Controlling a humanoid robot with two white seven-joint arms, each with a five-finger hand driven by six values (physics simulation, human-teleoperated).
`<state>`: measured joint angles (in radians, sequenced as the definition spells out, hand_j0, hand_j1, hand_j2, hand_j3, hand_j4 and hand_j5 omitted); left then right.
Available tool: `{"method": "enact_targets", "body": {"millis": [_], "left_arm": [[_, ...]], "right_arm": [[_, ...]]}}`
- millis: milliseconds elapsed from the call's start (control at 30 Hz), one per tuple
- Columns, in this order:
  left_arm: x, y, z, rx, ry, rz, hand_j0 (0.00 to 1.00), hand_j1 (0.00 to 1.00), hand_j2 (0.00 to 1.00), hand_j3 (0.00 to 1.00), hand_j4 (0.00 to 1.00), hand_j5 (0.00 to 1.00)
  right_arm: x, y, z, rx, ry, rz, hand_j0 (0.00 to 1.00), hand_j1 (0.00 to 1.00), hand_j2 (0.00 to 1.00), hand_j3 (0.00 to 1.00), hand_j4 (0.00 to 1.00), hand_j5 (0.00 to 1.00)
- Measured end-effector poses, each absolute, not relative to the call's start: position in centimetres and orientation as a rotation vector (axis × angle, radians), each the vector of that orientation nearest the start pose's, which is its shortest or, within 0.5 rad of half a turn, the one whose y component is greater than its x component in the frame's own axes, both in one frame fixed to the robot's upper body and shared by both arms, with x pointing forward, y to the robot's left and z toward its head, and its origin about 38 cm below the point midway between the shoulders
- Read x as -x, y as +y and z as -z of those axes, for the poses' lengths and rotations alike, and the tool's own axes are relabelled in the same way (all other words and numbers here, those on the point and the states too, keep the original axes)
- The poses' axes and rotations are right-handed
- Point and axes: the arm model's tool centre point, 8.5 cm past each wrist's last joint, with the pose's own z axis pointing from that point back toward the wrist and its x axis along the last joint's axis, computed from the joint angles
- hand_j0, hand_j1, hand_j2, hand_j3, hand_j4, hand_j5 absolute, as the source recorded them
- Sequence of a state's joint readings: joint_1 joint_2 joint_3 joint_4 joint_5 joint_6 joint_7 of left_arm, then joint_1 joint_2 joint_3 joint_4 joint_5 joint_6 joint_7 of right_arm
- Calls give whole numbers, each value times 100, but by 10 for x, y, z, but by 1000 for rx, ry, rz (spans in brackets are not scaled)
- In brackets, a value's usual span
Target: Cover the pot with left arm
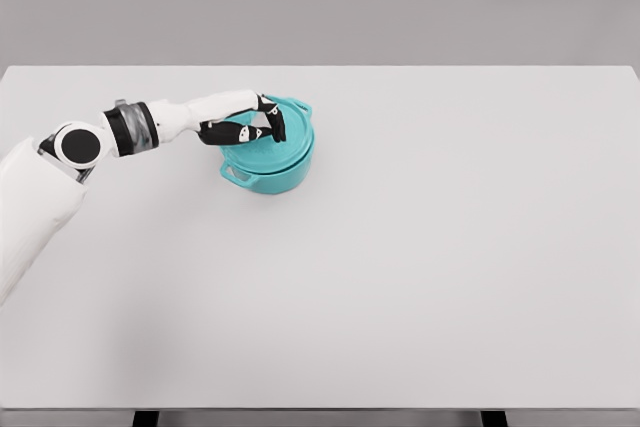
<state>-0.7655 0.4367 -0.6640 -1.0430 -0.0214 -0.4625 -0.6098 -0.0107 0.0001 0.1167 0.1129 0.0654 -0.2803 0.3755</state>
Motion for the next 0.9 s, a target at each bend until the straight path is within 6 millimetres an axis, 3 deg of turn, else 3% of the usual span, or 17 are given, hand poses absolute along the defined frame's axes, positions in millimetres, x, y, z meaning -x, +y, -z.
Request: {"method": "enact_targets", "body": {"millis": [267, 433, 733, 900], "left_arm": [[-499, 212, -169, 98, -1551, 1558, 44, 44, 44, 44, 44, 44], [-499, 212, -170, 97, -1552, 1560, 59, 59, 59, 59, 59, 59], [-500, 213, -171, 101, -1556, 1546, 59, 59, 59, 59, 59, 59], [-501, 213, -171, 100, -1556, 1545, 64, 64, 64, 64, 64, 64]], "right_arm": [[9, -240, 254, -308, -131, -217, 100, 100, 100, 100, 100, 100], [9, -240, 254, -308, -131, -218, 100, 100, 100, 100, 100, 100], [9, -240, 254, -308, -131, -217, 100, 100, 100, 100, 100, 100], [9, -240, 254, -308, -131, -218, 100, 100, 100, 100, 100, 100]]}}
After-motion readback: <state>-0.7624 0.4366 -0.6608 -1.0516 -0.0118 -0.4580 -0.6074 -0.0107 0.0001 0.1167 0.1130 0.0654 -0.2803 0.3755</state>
